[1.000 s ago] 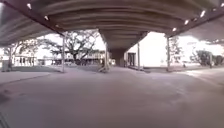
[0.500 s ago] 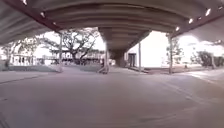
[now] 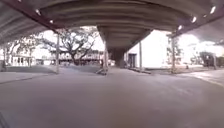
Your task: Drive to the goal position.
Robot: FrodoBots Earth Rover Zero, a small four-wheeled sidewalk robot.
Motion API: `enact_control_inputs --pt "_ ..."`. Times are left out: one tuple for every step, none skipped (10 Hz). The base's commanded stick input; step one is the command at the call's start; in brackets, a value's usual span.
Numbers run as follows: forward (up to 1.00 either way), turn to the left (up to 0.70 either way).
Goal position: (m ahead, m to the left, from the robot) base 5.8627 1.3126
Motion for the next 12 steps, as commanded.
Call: enact_control_inputs --pt "0.7 0.35" --pt "0.7 0.35" --pt "0.7 0.34" --pt "0.7 0.0" --pt "0.7 0.0" --pt "0.7 0.0" --pt "0.7 0.0" --pt "0.7 0.0" --pt "0.7 0.0" --pt "0.7 0.0" --pt "0.7 0.0" --pt "0.7 0.0"
